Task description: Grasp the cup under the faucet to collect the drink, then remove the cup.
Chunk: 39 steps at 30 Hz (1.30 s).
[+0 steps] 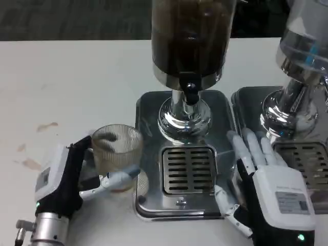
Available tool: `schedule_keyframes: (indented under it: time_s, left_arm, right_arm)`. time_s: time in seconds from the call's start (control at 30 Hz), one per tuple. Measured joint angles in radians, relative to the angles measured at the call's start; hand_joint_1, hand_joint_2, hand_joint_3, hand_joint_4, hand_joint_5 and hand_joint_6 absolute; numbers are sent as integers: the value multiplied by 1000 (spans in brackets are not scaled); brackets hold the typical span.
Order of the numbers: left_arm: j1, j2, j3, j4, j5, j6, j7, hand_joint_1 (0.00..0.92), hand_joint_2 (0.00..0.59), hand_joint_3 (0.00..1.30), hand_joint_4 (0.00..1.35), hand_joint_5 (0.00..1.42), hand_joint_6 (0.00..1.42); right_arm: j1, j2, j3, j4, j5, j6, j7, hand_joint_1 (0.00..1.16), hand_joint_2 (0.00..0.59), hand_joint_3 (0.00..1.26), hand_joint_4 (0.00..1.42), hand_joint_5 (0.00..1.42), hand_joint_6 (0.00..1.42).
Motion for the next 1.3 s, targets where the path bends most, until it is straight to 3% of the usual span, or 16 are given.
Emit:
schedule_keyframes:
  time_s: [0.23,0.5,1.3]
  left_arm:
    - [24,-6,4,-10,25,9,76,551,47,693,806,925,1000]
    - [26,-8,11,-26,32,9,114,565,10,790,927,1032,1117]
    - [27,-19,4,-43,42,9,126,602,17,869,1020,1113,1228]
  right_arm:
    - [-1,0,0,0,3,0,0,144,506,74,0,0,151]
    - [-3,1,0,1,6,0,0,142,506,74,0,0,155]
    - [-9,9,-3,11,9,-1,-4,140,506,74,0,1,162]
